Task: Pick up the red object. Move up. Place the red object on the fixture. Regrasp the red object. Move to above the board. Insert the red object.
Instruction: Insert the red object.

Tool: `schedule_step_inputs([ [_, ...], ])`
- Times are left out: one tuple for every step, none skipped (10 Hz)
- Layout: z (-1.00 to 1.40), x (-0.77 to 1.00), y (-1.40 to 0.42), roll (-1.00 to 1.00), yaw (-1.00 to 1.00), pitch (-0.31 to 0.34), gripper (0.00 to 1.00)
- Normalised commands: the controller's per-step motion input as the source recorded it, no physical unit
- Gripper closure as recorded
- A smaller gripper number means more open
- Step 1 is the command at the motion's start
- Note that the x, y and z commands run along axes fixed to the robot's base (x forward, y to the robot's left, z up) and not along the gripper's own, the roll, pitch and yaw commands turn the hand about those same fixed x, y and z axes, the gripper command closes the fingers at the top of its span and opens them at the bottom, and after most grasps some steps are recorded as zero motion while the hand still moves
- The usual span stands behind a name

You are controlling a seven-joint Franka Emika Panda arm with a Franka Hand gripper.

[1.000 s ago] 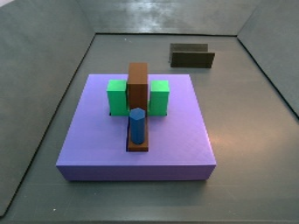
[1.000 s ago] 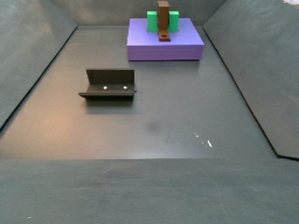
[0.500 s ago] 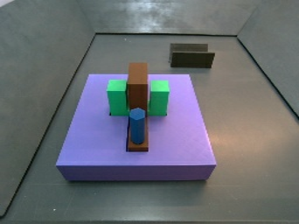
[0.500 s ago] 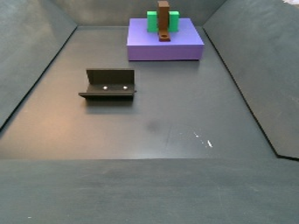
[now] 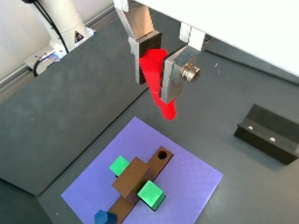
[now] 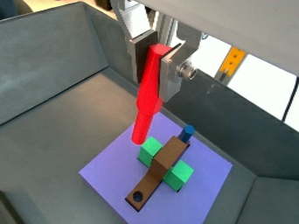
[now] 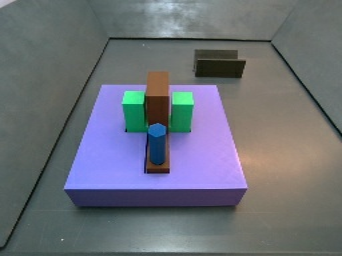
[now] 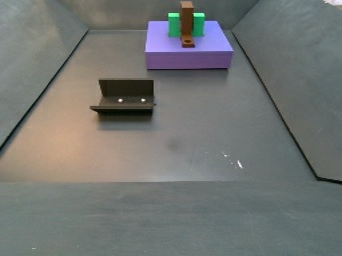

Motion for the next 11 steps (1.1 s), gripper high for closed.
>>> schedule_step_inputs([
  [-0.09, 0.20, 0.45, -0.46, -0.08, 0.280, 1.00],
  [-0.46, 0.32, 0.47, -0.31, -0.23, 0.161, 1.00],
  [-0.58, 0.31, 0.40, -0.25, -0.37, 0.081, 1.00],
  [-0.49, 0.25, 0.32, -0.29, -0.43, 0.050, 1.00],
  [-0.40, 0.15, 0.23, -0.33, -0.48, 0.046, 1.00],
  [-0.31, 0.03, 0.10, -0.37, -0.56, 0.020, 1.00],
  [-0.21, 0.10, 0.00, -0.43, -0.60, 0.000, 1.00],
  [-0.13, 0.04, 0.00, -0.43, -0.62, -0.051, 1.00],
  [-0.26, 0.00, 0.00, -0.40, -0.67, -0.069, 1.00],
  [-0.41, -0.09, 0.00, -0.33, -0.69, -0.131, 1.00],
  [-0.45, -0.14, 0.00, -0.31, -0.67, -0.167, 1.00],
])
